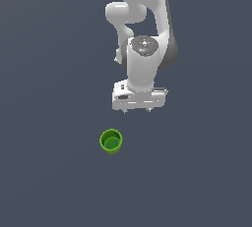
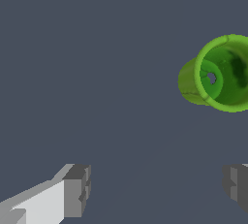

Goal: Pick up the object and move it to a goal position.

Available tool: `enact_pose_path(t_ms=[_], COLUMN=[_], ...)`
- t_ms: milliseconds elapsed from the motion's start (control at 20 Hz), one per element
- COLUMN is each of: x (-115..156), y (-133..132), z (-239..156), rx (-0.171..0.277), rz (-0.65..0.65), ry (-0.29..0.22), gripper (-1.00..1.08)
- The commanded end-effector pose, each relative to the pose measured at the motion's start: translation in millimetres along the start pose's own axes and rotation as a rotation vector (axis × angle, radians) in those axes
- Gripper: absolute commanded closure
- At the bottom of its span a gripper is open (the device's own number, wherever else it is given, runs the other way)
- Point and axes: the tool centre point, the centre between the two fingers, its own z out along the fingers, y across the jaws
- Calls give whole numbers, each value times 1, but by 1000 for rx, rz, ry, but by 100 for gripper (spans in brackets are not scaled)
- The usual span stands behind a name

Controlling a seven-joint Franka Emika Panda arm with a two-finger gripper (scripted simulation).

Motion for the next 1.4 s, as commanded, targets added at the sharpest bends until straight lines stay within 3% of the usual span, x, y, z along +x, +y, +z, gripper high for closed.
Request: enact_pose_path(t_ms=[0,300,600,1350], x=[0,2,8,34], y=[0,2,9,38], z=[0,2,9,40], rx=[0,-4,-15,-66], rz=[0,-10,-40,-174], ry=[0,-16,-63,-273], gripper=[-20,-20,-20,-20])
